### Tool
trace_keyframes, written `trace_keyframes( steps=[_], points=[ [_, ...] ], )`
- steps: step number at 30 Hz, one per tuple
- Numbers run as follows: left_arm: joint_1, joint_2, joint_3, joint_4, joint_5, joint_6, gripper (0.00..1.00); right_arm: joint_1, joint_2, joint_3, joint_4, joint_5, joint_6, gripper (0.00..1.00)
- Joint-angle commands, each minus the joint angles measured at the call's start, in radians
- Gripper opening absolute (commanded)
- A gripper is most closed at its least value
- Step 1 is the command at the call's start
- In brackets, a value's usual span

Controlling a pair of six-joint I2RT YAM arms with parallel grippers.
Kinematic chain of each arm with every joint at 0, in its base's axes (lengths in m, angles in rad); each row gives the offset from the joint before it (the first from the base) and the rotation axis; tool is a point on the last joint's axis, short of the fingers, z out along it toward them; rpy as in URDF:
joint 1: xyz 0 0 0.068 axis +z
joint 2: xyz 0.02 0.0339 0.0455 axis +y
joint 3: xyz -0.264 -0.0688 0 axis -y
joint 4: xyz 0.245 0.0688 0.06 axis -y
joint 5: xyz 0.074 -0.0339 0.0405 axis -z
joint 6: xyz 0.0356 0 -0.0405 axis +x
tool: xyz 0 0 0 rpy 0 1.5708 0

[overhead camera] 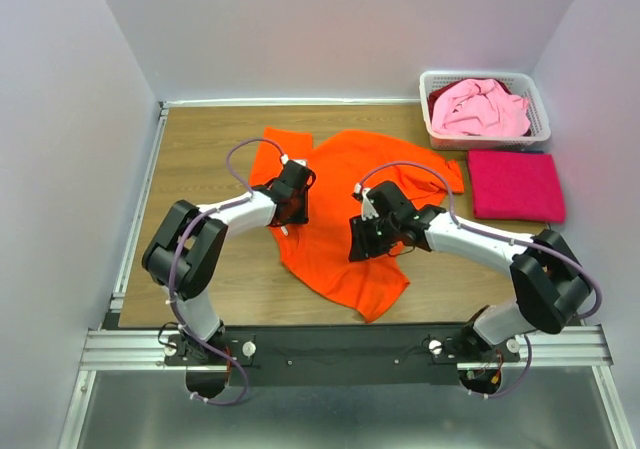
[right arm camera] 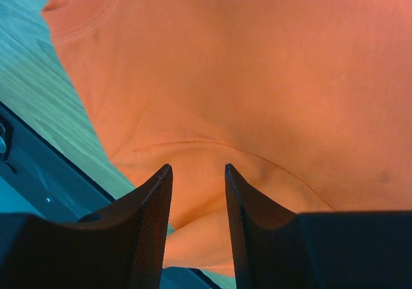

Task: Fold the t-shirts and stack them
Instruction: Flatten the tshirt out

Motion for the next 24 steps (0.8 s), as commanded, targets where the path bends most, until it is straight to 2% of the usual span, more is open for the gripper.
trace_keyframes(
  steps=[1,7,10,13,16,18,21,24],
  points=[
    [0.028,0.048,0.035,-0.072,-0.062,0.043,0.38,0.017,0.018,0.0,-0.028,0.038,0.013,0.45],
    [0.16,0.124,0.075,-0.11,-0.129,0.124,0.38,0.019,-0.006,0.006,-0.045,0.155,0.021,0.48],
    [0.238,0.171,0.152,-0.138,-0.186,0.181,0.37,0.019,-0.029,0.009,-0.056,0.239,0.026,0.49],
    [0.287,0.234,0.302,-0.153,-0.263,0.262,0.38,0.017,-0.051,0.015,-0.061,0.3,0.03,0.5],
    [0.309,0.298,0.408,-0.149,-0.367,0.331,0.45,0.017,-0.06,0.023,-0.062,0.313,0.032,0.5],
    [0.338,0.325,0.504,-0.144,-0.392,0.33,0.54,0.019,-0.063,0.033,-0.068,0.322,0.029,0.5],
    [0.349,0.285,0.574,-0.123,-0.375,0.304,0.6,0.019,-0.065,0.043,-0.074,0.345,0.027,0.5],
    [0.34,0.144,0.507,-0.109,-0.34,0.25,0.63,0.019,-0.065,0.046,-0.076,0.367,0.032,0.5]
  ],
)
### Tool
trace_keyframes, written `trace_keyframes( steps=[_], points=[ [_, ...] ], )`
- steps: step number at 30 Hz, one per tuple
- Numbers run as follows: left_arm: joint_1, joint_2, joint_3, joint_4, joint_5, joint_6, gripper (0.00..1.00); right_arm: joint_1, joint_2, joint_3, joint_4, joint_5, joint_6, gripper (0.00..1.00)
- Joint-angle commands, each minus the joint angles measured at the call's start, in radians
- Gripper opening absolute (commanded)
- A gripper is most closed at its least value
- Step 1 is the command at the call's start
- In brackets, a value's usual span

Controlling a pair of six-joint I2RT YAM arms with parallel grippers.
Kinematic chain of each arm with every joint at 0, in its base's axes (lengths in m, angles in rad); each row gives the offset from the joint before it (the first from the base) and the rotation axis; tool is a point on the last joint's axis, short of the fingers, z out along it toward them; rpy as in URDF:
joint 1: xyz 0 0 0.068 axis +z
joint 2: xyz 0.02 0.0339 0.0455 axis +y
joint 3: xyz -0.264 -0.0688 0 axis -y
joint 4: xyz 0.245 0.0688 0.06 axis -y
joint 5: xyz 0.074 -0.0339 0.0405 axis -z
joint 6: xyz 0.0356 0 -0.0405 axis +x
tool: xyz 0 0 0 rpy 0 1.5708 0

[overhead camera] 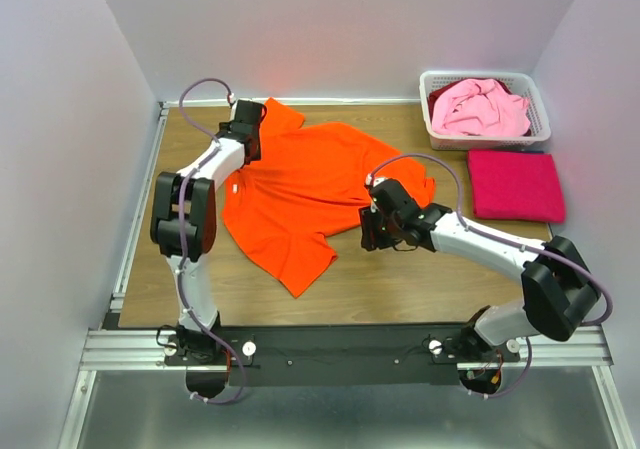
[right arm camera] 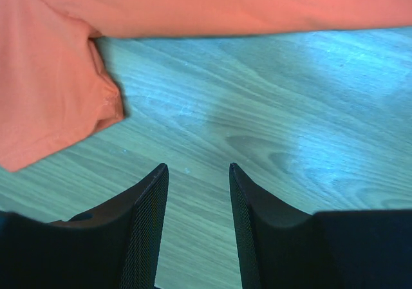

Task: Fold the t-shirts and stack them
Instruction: Flatten the tshirt out

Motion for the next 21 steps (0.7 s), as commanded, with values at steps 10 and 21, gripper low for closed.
trace_keyframes(
  steps=[10,21],
  points=[
    [-0.208,-0.627,-0.661,0.008,0.229,-0.314,0.52,0.012,0.069,0.102,-0.002,-0.096,-0.036,0.44],
    [-0.218,-0.682,-0.84,0.077,0.34,-0.396,0.34,0.098,0.316,0.255,0.097,-0.29,-0.037,0.26]
  ],
)
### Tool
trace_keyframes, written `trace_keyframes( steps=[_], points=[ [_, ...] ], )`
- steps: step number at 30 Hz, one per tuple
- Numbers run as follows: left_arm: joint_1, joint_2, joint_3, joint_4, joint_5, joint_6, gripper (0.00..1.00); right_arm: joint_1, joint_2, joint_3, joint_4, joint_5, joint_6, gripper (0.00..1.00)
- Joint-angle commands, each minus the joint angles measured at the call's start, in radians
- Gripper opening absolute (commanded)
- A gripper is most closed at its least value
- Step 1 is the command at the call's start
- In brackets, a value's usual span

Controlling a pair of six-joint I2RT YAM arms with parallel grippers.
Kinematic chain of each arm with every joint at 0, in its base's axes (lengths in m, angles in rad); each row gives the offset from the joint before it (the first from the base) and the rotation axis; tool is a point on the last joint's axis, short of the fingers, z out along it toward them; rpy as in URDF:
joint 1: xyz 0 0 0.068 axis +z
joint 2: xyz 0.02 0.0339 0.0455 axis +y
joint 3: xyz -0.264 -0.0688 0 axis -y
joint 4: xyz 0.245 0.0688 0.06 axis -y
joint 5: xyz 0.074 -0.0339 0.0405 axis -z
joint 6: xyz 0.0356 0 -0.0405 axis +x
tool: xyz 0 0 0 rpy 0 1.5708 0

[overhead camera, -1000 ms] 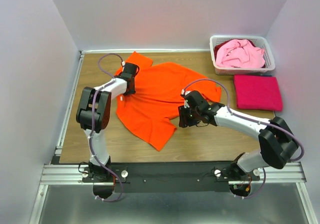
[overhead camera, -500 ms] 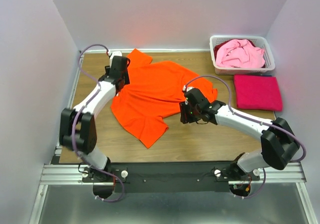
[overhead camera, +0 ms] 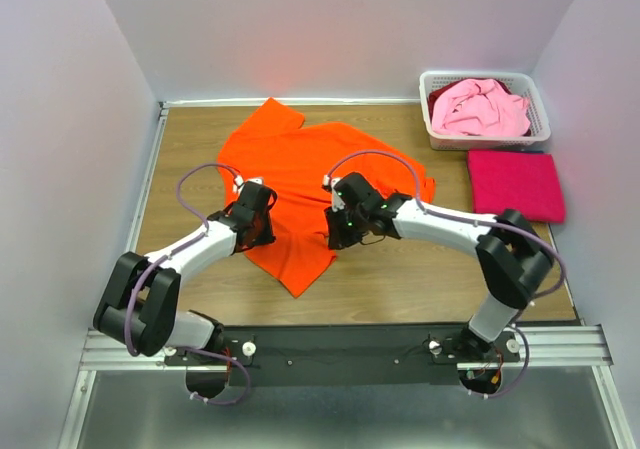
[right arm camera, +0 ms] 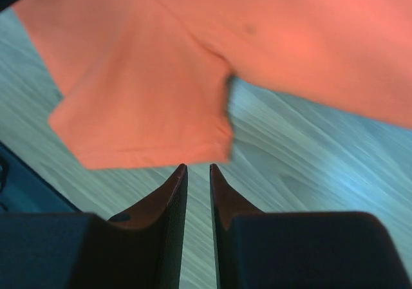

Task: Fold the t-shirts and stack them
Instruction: Flatten the tshirt out

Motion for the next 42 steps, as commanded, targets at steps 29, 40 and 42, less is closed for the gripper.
trace_keyframes(
  steps=[29,40,42],
  points=[
    [0.299,0.231,0.207,-0.022,-0.238,0.156,0.38,0.11,0.173,0.106,0.008,-0.194,0.101,0.31],
    [0.295,-0.186,0.101,0.19,-0.216,0.234,0.63,-0.249,-0.158,-0.04,-0.081,0.256,0.068,0.5],
    [0.293,-0.296,0.046,0.221,-0.177,0.249,0.69,-0.344,-0.172,-0.06,-0.081,0.225,0.061,0.5]
  ],
)
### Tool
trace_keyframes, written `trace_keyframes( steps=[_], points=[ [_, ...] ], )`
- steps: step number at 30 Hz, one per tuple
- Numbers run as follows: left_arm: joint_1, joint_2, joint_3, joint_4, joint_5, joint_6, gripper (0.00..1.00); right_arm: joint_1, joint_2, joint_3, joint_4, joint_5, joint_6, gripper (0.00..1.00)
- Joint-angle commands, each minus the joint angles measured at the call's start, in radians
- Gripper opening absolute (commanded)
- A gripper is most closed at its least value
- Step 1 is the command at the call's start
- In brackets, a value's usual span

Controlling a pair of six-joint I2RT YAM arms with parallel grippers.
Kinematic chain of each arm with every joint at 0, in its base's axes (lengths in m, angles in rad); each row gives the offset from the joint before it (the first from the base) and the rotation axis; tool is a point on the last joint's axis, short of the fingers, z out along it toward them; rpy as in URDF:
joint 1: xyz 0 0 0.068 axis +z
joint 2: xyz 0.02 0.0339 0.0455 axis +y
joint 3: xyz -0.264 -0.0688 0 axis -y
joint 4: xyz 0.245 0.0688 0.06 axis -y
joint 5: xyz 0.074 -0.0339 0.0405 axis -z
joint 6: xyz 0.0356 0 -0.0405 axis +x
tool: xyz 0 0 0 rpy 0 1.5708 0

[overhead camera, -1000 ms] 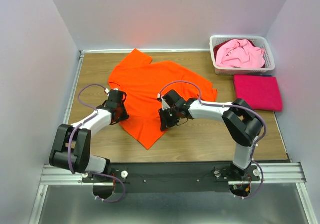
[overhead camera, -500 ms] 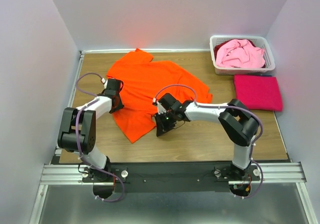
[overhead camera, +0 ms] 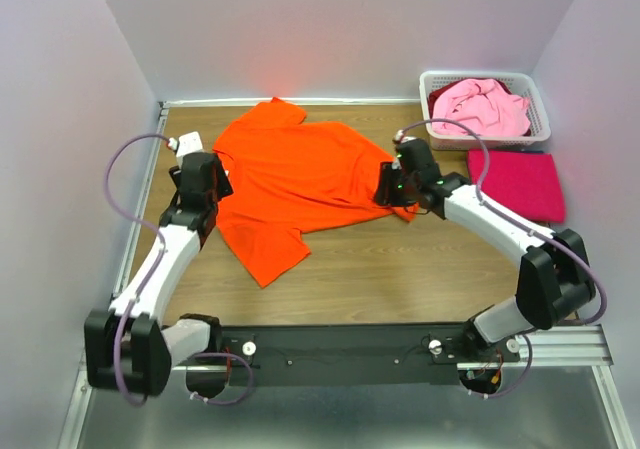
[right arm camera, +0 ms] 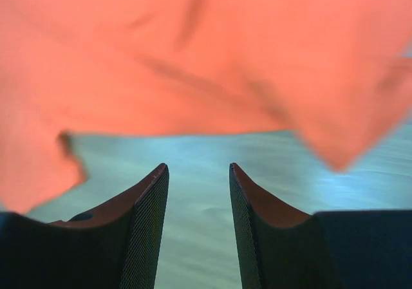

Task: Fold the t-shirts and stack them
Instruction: Flatten the tshirt out

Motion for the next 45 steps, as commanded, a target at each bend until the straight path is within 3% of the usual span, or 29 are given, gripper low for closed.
trace_keyframes(
  steps=[1,8,23,27,31,34,38,45],
  points=[
    [-0.005,-0.17,-0.104,0.125,0.098,0.045,0.7,-0.117,-0.009,-0.063,-0.046,0.045,-0.016,0.5],
    [-0.016,-0.407,-0.247,0.208,0.157,0.051,0.71,-0.309,0.018,-0.124,0.052,-0.093,0.024,0.5],
    [-0.045,-0.339,-0.207,0.23,0.166,0.07,0.7,-0.375,0.121,-0.201,0.211,-0.217,0.066,0.48],
    [-0.047,-0.333,-0.209,0.231,0.169,0.071,0.7,-0.378,0.15,-0.203,0.223,-0.234,0.055,0.41],
    [-0.047,-0.327,-0.209,0.233,0.174,0.073,0.7,-0.38,0.139,-0.19,0.221,-0.26,0.05,0.14],
    [-0.047,-0.324,-0.209,0.234,0.174,0.073,0.69,-0.38,0.089,-0.152,0.217,-0.269,0.043,0.03],
    [-0.045,-0.316,-0.207,0.236,0.183,0.074,0.69,-0.378,0.066,-0.02,0.169,-0.226,0.012,0.01],
    [-0.045,-0.309,-0.212,0.237,0.191,0.082,0.69,-0.386,0.297,0.334,0.137,-0.133,-0.054,0.01]
  ],
)
